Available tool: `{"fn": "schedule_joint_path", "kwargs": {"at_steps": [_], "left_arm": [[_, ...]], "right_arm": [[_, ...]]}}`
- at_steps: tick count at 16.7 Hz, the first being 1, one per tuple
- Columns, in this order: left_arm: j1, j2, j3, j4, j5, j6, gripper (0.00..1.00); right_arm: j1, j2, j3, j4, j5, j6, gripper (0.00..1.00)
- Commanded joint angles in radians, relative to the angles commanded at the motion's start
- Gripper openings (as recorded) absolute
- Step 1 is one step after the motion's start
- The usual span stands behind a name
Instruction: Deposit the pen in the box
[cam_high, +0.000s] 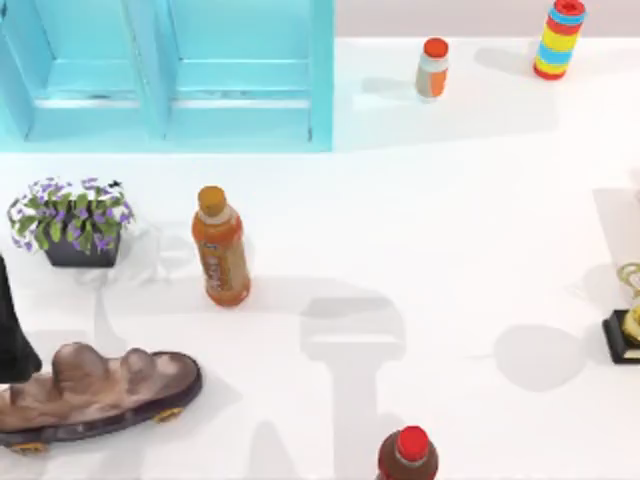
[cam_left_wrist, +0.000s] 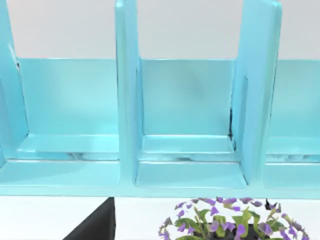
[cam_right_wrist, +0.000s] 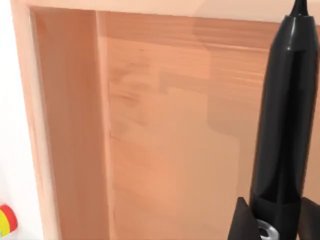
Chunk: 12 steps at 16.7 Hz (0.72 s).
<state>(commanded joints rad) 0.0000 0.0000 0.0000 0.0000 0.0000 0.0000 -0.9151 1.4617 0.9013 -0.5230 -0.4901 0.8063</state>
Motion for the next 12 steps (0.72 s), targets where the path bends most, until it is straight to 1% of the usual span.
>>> {"fn": "schedule_joint_path", "kwargs": {"at_steps": [6,10,12], "left_arm": [[0.000,0.000,0.000,0.000,0.000,0.000,1.00],[0.000,0.000,0.000,0.000,0.000,0.000,1.00],[0.000,0.000,0.000,0.000,0.000,0.000,1.00]], "right_arm": [[0.122,0.017,-0.017,0.152,-0.002,0.083,0.00],[0.180,0.053,-0.066,0.272,0.025,0.148,0.00],[0.191,0.065,-0.097,0.302,0.047,0.167,0.00]]}}
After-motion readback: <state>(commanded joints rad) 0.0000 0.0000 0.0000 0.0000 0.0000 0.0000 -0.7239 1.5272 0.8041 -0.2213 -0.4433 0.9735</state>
